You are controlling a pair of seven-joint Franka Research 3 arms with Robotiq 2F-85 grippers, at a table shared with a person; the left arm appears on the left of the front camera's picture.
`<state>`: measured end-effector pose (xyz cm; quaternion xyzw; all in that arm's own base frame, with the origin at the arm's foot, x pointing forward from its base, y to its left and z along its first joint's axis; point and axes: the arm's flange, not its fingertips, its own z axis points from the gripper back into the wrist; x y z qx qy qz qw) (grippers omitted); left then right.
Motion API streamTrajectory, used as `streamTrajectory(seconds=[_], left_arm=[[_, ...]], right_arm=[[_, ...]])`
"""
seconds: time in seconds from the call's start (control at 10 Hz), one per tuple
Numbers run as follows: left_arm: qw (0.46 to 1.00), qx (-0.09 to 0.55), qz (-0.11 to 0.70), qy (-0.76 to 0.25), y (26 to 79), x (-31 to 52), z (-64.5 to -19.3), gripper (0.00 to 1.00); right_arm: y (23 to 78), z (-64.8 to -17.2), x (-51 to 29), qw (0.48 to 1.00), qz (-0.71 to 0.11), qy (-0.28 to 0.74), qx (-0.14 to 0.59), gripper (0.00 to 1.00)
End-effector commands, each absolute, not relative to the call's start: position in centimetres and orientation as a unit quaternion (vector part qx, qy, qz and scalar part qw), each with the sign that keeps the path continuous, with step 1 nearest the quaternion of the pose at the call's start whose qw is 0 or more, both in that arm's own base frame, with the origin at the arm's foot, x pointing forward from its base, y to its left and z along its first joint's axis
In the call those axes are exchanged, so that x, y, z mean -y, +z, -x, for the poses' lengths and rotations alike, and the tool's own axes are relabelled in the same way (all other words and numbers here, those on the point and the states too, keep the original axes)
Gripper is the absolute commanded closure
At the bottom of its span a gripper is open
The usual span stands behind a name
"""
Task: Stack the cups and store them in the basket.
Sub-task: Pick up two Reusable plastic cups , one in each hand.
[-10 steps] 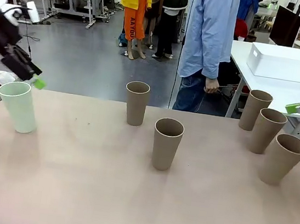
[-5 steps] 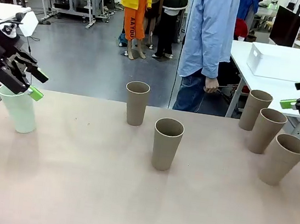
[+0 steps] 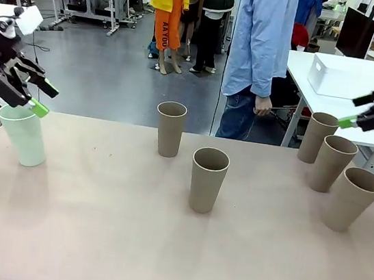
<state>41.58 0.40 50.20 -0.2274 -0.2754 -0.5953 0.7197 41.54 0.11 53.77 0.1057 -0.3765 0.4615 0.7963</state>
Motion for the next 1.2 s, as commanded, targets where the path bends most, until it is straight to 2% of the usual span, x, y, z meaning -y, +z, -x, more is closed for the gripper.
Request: streamTrajectory(seconds=[0.0,0.2,0.5,0.8,1.1], left_arm=[[0.661,0.292,0.317,-0.614,49.9,-3.8,-44.5,0.0],[0.601,0.302,0.372,-0.639,48.4,-7.4,-44.6,0.0],[0.548,0.343,0.406,-0.645,46.0,-11.9,-44.3,0.0],[0.557,0.379,0.419,-0.608,45.5,-16.1,-43.9,0.0],[0.572,0.389,0.416,-0.59,46.1,-16.9,-43.3,0.0]], right_arm=[[55.3,-47.1,0.2,0.796,-0.144,0.489,0.327,0.0],[54.2,-48.2,3.0,0.794,-0.182,0.487,0.316,0.0],[51.2,-46.5,9.0,0.778,-0.227,0.465,0.358,0.0],[49.3,-42.6,13.3,0.741,-0.245,0.449,0.435,0.0],[47.6,-39.4,15.8,0.731,-0.254,0.424,0.471,0.0]])
